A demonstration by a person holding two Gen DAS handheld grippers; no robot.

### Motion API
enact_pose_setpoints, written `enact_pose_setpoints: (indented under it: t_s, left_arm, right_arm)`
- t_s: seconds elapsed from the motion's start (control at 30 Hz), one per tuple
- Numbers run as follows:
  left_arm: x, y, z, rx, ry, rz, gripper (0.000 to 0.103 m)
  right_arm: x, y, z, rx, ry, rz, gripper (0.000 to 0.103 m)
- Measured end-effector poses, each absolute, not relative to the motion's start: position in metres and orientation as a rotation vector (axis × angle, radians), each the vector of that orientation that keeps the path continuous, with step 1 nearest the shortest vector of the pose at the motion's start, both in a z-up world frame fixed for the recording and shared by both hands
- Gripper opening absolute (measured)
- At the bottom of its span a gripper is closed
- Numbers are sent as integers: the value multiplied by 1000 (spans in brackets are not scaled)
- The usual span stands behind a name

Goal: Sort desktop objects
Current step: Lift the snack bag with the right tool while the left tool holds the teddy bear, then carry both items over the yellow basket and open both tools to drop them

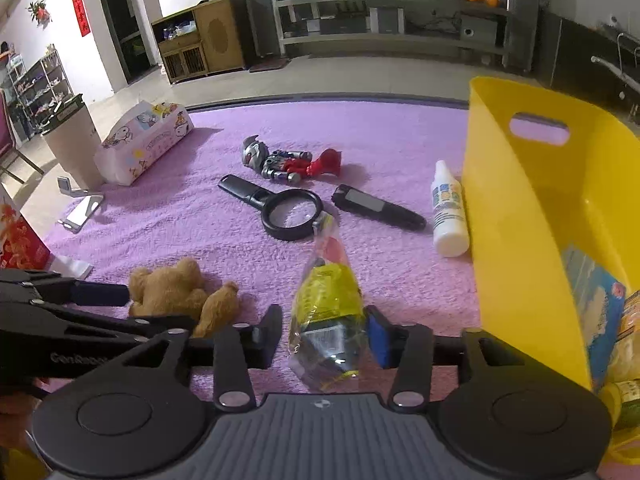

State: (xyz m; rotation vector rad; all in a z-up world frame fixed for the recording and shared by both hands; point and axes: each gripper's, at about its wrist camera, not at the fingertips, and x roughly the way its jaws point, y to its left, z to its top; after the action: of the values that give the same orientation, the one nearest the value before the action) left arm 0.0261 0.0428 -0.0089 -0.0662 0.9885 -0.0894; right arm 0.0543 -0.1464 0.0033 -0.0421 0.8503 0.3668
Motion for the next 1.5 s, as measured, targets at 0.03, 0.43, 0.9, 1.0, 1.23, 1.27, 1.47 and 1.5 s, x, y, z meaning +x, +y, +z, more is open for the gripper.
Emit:
enact_pose_setpoints:
  t_s: [0.03, 0.43, 0.9, 1.0, 1.23, 1.27, 1.47, 1.5]
  left_arm:
    - [26, 44, -9, -68, 990, -87, 77]
    - [35, 43, -22, -187, 1029, -77, 41]
    - [31, 30, -10, -123, 980, -129, 35]
    - [30, 34, -11, -130, 990, -120, 35]
    - [28, 41, -10, -144, 988, -103, 35]
    - [28, 42, -10, -145, 988, -103, 34]
    - [23, 42, 1, -165, 904, -125, 34]
    - [22, 43, 5, -175, 878, -130, 34]
  right_arm:
    - [54, -146, 4, -45, 848, 367, 54]
    - [51, -155, 11, 18, 825, 370, 55]
    - [54, -154, 4, 6, 874, 366, 32]
    - [49, -145, 9, -35, 823, 379, 28]
    - [46, -142, 22, -19, 727, 406, 27]
    - [47, -141, 22, -20, 730, 406, 27]
    - [38, -147, 35, 39, 661, 427, 27]
    - [36, -149, 40, 45, 633, 427, 27]
